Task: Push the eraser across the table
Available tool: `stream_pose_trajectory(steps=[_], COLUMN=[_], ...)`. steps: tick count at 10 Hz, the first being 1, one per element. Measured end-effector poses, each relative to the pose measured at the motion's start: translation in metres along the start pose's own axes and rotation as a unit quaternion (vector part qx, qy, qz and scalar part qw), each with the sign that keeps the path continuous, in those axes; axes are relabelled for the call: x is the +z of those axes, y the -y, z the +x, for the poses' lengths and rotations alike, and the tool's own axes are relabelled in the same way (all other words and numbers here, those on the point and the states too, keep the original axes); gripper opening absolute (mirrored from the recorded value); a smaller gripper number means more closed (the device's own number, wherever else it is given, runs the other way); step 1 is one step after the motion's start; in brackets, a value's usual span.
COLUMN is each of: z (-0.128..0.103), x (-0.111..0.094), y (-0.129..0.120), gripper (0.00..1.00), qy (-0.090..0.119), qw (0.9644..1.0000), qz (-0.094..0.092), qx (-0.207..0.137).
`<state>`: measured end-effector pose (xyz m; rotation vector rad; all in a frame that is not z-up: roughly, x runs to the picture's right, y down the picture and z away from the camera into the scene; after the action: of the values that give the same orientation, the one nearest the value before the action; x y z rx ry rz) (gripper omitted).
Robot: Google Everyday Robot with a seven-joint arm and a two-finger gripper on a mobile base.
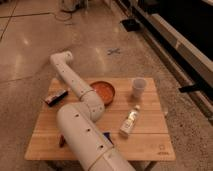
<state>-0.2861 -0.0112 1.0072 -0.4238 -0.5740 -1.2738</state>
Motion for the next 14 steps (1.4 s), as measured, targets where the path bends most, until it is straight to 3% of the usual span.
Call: stream_pose_trajectory(steps=[4,8,14], z=[-0.026,-0.06,-0.12], x=[0.003,0.003,-0.011], y=[0.018,0.036,0.038], gripper=[0.0,0.0,0.0], qy=[0.025,0.051,0.084], qw=[0.9987,0.9943,0.9827], qz=[0.0,0.005,0.018], qx=[-0.045,-0.093,-0.164])
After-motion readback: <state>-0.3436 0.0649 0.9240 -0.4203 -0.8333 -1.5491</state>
